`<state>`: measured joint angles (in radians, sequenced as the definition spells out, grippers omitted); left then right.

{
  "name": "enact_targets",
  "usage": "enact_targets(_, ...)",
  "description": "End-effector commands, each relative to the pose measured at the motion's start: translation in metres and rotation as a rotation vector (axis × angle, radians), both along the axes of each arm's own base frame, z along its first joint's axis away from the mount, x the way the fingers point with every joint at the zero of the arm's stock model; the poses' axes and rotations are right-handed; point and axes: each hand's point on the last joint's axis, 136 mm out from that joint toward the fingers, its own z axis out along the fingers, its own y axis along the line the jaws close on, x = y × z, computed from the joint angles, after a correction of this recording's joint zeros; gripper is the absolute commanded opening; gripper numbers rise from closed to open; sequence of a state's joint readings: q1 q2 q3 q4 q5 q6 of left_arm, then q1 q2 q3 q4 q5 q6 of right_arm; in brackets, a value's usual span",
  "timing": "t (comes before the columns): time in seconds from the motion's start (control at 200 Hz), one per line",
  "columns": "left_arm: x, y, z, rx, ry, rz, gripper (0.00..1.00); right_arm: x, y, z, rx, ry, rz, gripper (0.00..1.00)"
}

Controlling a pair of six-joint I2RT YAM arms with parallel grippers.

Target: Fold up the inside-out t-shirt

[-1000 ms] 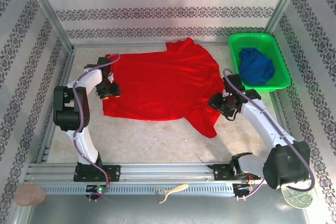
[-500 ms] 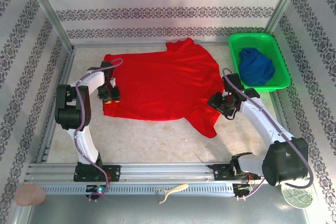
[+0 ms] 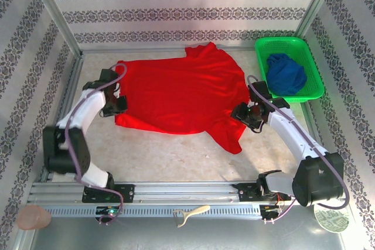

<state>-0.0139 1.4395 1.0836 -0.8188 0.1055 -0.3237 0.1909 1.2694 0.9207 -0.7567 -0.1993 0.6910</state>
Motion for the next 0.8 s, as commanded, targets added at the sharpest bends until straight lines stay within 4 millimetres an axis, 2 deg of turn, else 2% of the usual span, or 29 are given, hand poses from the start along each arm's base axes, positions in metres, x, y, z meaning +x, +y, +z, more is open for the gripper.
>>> enact_targets(0.0, -0.039, -0.008, -0.008, -0.072, 0.007, 0.105, 0.0, -0.006, 0.004, -0.013, -0.048, 0.051, 0.078, 0.51)
enact_targets(0.11, -0.065, -0.01, -0.016, -0.107, -0.017, 0.152, 0.0, -0.006, 0.014, -0.024, -0.074, 0.084, 0.135, 0.51)
enact_targets(0.245, -0.081, -0.007, -0.028, -0.091, -0.009, 0.17, 0.0, -0.005, 0.029, -0.037, -0.116, 0.116, 0.197, 0.49)
enact_targets(0.415, -0.08, -0.007, -0.032, -0.089, -0.007, 0.163, 0.0, -0.003, 0.035, -0.046, -0.163, 0.127, 0.216, 0.47)
enact_targets(0.575, -0.074, -0.008, -0.03, -0.096, -0.016, 0.164, 0.0, 0.007, 0.034, -0.046, -0.19, 0.118, 0.208, 0.46)
enact_targets(0.794, -0.076, -0.007, -0.031, -0.087, -0.009, 0.159, 0.0, 0.02, 0.043, -0.052, -0.171, 0.13, 0.212, 0.4)
